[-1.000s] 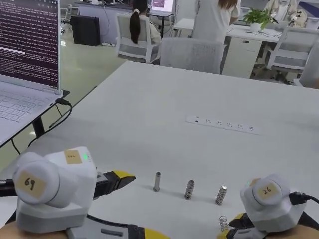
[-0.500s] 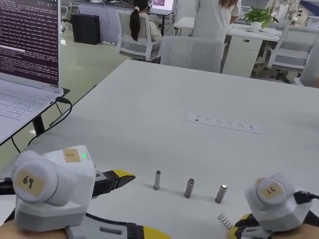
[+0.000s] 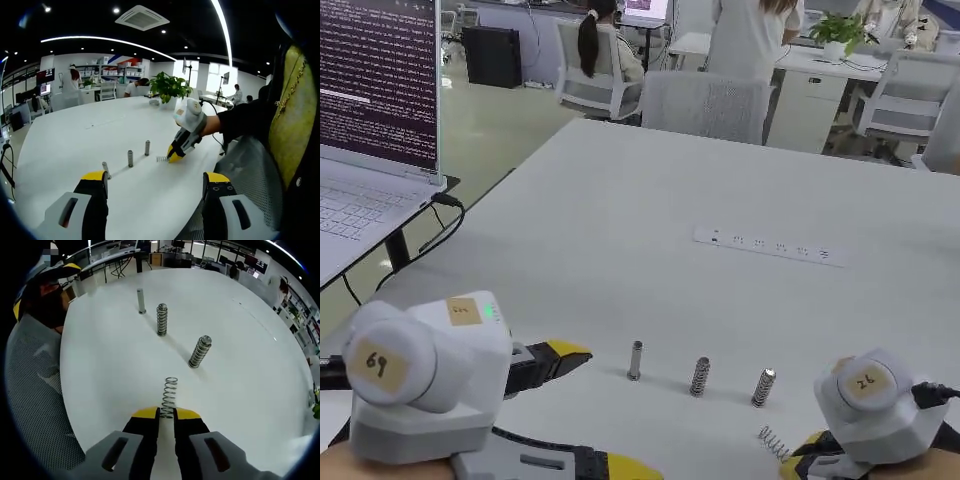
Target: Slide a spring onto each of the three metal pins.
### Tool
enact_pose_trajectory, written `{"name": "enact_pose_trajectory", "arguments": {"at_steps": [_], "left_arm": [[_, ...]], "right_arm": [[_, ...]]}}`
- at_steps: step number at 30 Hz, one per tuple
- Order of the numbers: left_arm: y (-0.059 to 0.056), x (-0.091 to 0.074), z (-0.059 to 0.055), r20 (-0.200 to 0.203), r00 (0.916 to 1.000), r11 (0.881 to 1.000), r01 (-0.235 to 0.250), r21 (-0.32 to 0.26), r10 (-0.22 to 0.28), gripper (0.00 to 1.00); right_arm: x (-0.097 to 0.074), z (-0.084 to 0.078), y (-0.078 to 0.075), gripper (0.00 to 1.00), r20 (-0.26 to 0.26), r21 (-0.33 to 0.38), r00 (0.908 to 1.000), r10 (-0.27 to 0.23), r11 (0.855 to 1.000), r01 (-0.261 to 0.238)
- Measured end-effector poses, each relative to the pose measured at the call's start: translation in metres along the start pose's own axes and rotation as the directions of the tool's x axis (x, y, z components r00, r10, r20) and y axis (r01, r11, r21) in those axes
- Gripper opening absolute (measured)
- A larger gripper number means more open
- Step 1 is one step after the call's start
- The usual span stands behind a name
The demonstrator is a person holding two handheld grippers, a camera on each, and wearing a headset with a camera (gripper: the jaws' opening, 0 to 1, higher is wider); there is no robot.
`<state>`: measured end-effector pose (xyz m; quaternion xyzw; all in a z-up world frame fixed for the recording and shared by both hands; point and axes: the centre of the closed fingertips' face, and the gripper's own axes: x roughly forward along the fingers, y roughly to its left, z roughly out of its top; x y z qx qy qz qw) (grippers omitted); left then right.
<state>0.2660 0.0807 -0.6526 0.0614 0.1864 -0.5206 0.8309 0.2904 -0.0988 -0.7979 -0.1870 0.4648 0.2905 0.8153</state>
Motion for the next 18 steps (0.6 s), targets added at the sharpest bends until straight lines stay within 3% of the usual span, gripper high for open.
{"name": "enact_pose_trajectory", "arguments": {"at_steps": [7,18], "left_arm": [[-0.001,0.000,0.000,-0.003,1.0000,1.000,0.002,0.002,-0.002,0.74],[-0.006,0.003,-0.001,-0.012,0.9997,1.000,0.020,0.013,-0.020,0.73]], "right_arm": [[-0.004,0.002,-0.002,0.08,0.006,-0.013,1.0000,0.000,1.000,0.000],[-0.017,0.011,0.009,0.08,-0.005,-0.104,1.0000,0.006,0.995,-0.007]]}}
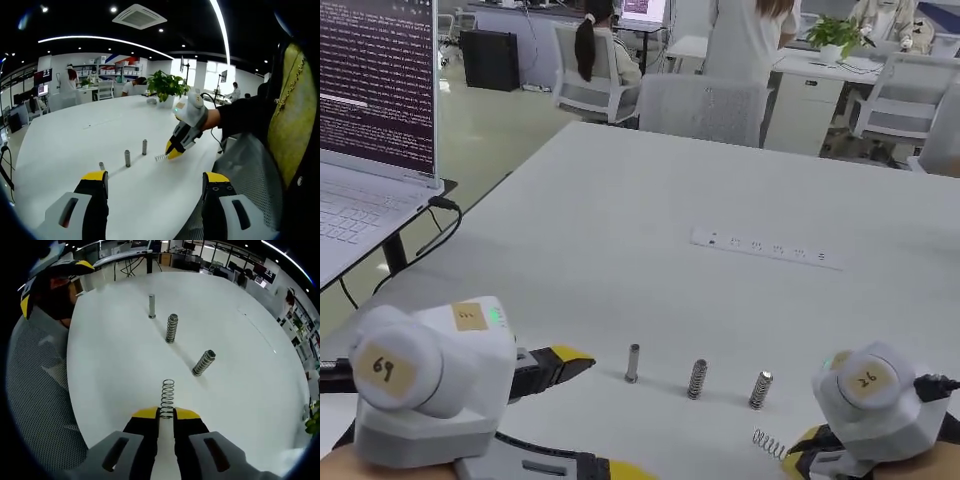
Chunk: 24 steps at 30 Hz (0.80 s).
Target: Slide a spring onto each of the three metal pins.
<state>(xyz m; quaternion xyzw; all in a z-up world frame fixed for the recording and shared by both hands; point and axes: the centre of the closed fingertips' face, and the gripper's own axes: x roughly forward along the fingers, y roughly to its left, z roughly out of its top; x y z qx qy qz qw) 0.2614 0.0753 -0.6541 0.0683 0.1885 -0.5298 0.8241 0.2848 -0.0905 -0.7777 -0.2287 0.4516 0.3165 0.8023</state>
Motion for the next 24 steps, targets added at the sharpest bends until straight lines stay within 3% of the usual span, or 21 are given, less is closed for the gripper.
{"name": "enact_pose_trajectory", "arguments": {"at_steps": [8,13,20,24], "left_arm": [[-0.003,0.003,0.001,-0.001,0.9999,1.000,0.015,0.015,-0.015,0.73],[-0.005,0.006,0.005,-0.018,0.9990,0.997,0.041,0.066,-0.040,0.71],[-0.004,0.017,0.007,-0.056,0.9954,0.981,0.086,0.173,-0.077,0.66],[-0.008,0.025,0.006,-0.079,0.9910,0.966,0.123,0.226,-0.108,0.59]], "right_arm": [[-0.019,0.021,0.016,0.08,0.014,-0.055,0.9982,0.058,0.997,-0.057],[-0.031,0.037,0.027,0.08,0.015,-0.103,0.9964,0.084,0.991,-0.082],[-0.044,0.058,0.045,0.08,0.028,-0.151,0.9915,0.127,0.981,-0.122],[-0.048,0.066,0.054,0.08,0.022,-0.181,0.9892,0.145,0.974,-0.139]]}}
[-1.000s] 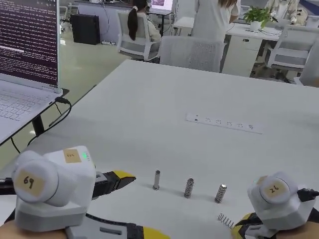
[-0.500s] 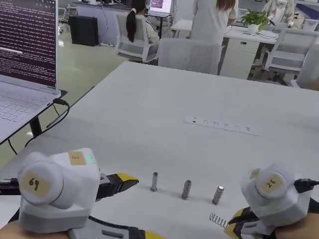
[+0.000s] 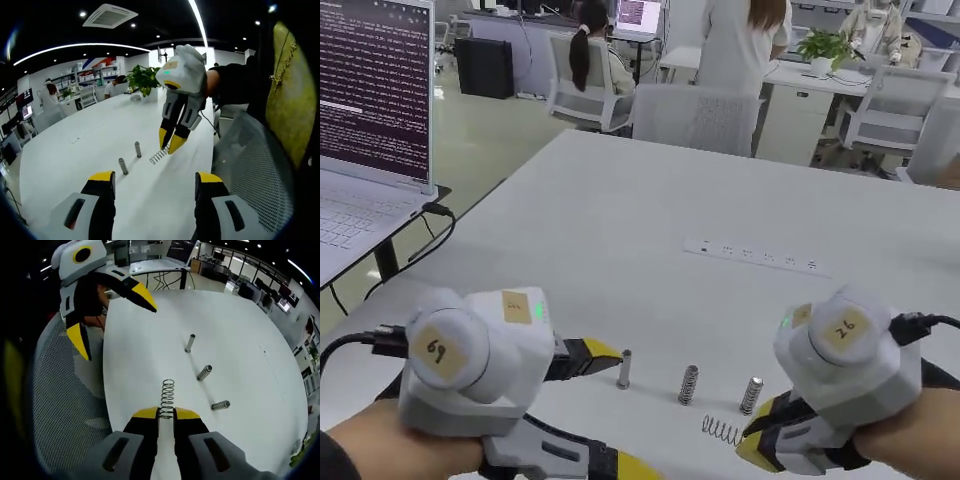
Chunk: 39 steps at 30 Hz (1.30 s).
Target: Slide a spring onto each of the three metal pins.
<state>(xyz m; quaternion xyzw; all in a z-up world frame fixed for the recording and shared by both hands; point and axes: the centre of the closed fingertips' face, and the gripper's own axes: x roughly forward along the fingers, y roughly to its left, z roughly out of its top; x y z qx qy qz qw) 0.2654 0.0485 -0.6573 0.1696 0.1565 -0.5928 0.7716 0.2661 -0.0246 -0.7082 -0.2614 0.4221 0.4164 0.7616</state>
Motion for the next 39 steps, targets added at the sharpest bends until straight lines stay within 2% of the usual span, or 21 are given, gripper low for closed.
{"name": "enact_pose_trajectory", "arguments": {"at_steps": [6,12,17,22,31,39], "left_arm": [[-0.004,0.011,0.001,-0.012,0.9991,0.997,0.042,0.063,-0.041,0.52],[-0.009,0.021,-0.006,-0.047,0.9960,0.991,0.080,0.103,-0.075,0.46],[-0.013,0.027,-0.012,-0.076,0.9927,0.984,0.105,0.142,-0.095,0.42],[-0.017,0.032,-0.017,-0.103,0.9886,0.976,0.127,0.179,-0.110,0.38],[-0.029,0.041,-0.026,-0.152,0.9769,0.947,0.186,0.261,-0.150,0.25],[-0.032,0.045,-0.033,-0.177,0.9707,0.934,0.209,0.290,-0.162,0.14]], "right_arm": [[-0.003,0.010,0.008,0.08,-0.010,-0.032,0.9997,0.021,0.999,-0.021],[-0.006,0.018,0.015,0.08,-0.012,-0.054,0.9992,0.037,0.998,-0.038],[-0.004,0.018,0.023,0.08,-0.031,-0.072,0.9975,0.063,0.995,-0.065],[-0.003,0.019,0.030,0.08,-0.047,-0.086,0.9955,0.083,0.993,-0.087],[0.002,0.017,0.039,0.08,-0.075,-0.091,0.9897,0.122,0.988,-0.128],[0.003,0.016,0.044,0.08,-0.089,-0.091,0.9858,0.142,0.984,-0.150]]}}
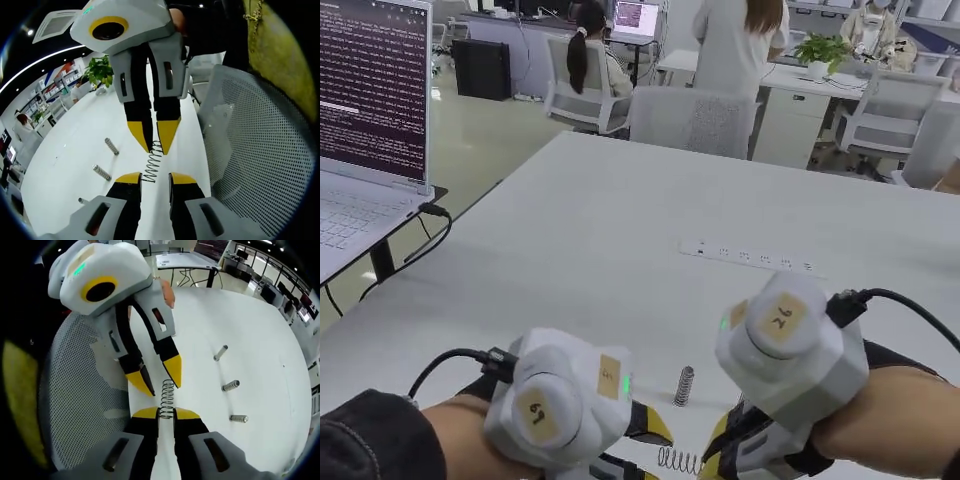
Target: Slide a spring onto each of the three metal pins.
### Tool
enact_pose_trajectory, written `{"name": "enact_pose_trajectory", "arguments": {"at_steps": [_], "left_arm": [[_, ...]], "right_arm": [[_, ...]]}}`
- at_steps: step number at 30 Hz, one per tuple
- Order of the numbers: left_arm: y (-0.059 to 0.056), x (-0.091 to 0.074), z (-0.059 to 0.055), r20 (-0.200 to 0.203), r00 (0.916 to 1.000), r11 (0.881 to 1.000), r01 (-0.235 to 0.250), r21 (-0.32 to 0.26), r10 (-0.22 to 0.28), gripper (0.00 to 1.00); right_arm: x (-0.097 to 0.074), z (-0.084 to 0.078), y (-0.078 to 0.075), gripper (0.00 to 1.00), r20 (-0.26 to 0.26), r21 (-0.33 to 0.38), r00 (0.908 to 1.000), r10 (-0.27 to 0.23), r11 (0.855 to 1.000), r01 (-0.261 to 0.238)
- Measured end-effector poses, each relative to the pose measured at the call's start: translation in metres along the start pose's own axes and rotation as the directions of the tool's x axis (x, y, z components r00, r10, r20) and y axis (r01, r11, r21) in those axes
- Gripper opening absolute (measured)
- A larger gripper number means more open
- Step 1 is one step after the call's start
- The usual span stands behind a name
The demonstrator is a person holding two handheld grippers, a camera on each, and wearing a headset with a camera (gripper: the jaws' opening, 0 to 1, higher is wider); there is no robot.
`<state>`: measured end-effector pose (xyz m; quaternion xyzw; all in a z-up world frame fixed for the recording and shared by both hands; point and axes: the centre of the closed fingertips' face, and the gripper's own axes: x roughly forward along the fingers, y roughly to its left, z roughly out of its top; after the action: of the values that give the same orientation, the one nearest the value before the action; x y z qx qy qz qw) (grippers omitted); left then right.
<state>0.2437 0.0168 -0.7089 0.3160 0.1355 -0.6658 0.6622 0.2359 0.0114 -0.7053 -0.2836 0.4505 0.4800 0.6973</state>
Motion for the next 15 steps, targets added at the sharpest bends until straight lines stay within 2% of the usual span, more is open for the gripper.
{"name": "enact_pose_trajectory", "arguments": {"at_steps": [11,15], "left_arm": [[0.0000,0.0029,-0.0021,-0.010,0.9999,1.000,-0.009,0.016,0.009,0.04],[-0.0009,0.0040,-0.0027,-0.009,0.9999,1.000,-0.007,0.011,0.007,0.03]], "right_arm": [[0.0008,-0.0003,0.0037,0.08,-0.009,0.012,0.9998,0.016,1.000,-0.016],[0.0000,0.0002,0.0040,0.08,-0.005,0.015,0.9999,0.017,1.000,-0.017]]}}
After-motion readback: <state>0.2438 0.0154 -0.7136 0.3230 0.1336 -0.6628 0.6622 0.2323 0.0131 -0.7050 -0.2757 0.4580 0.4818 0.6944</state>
